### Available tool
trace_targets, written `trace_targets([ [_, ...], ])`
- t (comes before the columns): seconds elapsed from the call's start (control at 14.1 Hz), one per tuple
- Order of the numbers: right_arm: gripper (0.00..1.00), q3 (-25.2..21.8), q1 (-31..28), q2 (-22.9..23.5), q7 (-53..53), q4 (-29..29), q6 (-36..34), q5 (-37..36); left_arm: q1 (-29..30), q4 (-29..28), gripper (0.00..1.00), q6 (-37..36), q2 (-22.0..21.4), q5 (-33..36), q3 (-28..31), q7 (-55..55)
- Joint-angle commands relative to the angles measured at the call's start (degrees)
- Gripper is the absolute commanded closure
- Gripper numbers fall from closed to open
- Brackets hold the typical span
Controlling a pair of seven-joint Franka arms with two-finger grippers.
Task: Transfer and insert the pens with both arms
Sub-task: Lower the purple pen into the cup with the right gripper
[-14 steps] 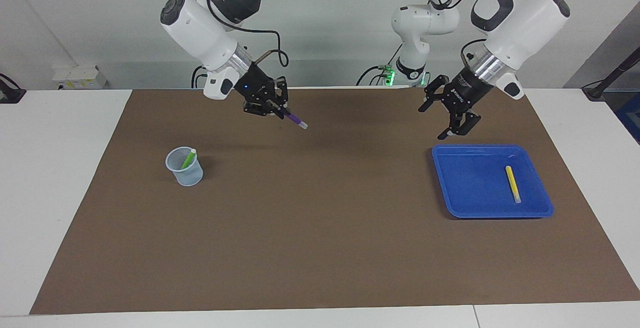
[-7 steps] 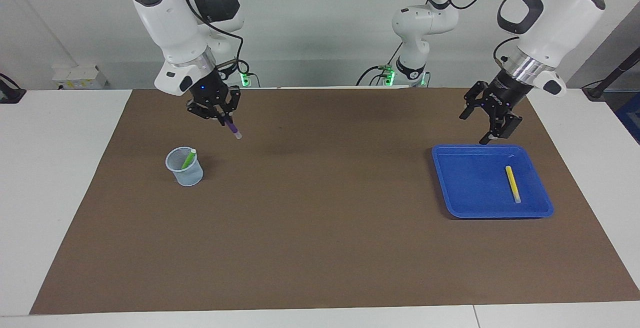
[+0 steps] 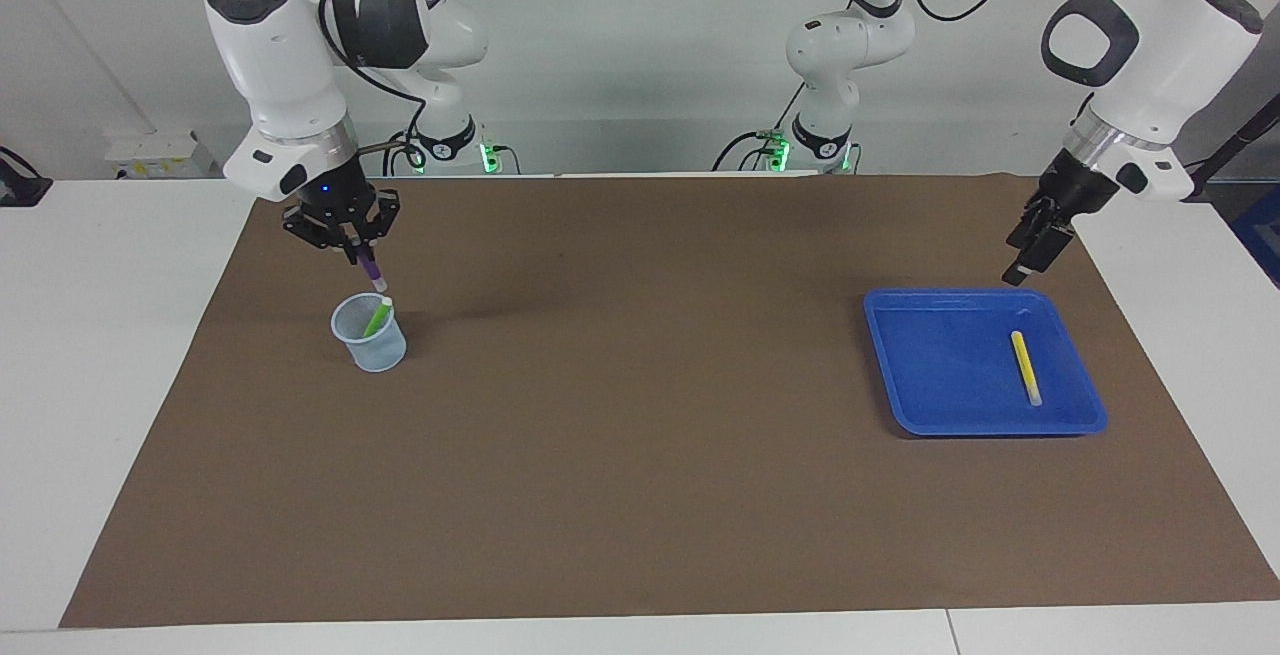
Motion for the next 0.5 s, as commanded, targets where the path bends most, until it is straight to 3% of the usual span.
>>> trace_targets([
  [0.0,1.0,0.7,-2.5,-5.1,-2.1,-9.8,7.5,-1.7,0.5,0.5,0.0,5.3,4.3,6.3,-0.7,14.6],
  [0.21,1.0,0.7,-3.6,-5.0,-2.7,-12.2,10.4,-2.5,0.4,5.0,0.0,9.1,12.2,15.1,-0.8,24.0],
  [0.43,1.0,0.7,-4.2,-4.9,-2.7,-14.9,13.5,-2.6,1.1,10.8,0.0,9.1,19.6,15.9,-0.8,32.8],
])
